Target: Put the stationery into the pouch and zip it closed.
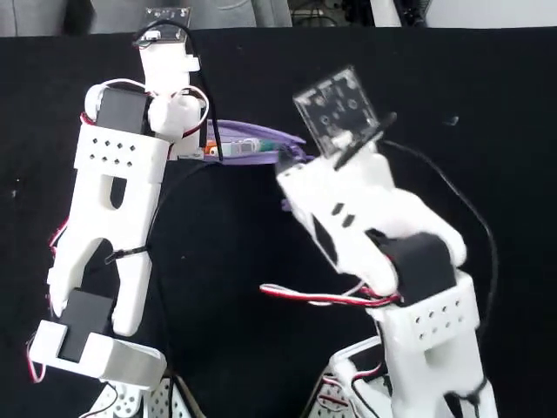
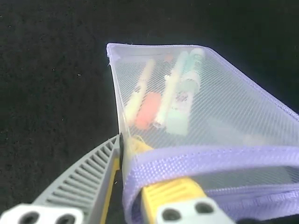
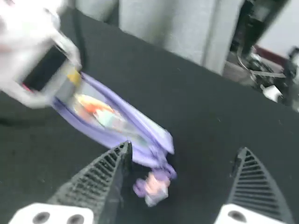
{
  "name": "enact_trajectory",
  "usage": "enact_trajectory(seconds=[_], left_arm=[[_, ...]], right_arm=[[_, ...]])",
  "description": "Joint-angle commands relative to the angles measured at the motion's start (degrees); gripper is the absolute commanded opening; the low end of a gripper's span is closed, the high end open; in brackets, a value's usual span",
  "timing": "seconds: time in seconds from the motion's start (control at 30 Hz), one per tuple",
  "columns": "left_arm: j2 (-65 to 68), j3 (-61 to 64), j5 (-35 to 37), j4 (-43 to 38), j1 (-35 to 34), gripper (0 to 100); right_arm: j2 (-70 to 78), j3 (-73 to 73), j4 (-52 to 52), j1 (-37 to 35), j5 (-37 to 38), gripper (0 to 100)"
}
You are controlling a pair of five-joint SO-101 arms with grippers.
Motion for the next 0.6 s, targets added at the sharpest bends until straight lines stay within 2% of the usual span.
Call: enact_trajectory(seconds=[0.0,0.2,0.37,0.57], left_arm=[[-1.0,-0.6,0.7,-1.0,0.5,3],[-1.1,-0.6,0.7,-1.0,0.4,3],[-1.1,-0.6,0.7,-1.0,0.5,3],[-1.1,-0.6,0.7,-1.0,0.4,3]], right_arm=[[-8.6,9.8,-4.5,4.4,1.1,33.9],[-27.7,36.4,-19.9,5.3,0.3,33.9],[-43.3,57.3,-31.4,5.3,-4.4,33.9],[-60.6,73.7,-36.7,4.3,-5.0,33.8]])
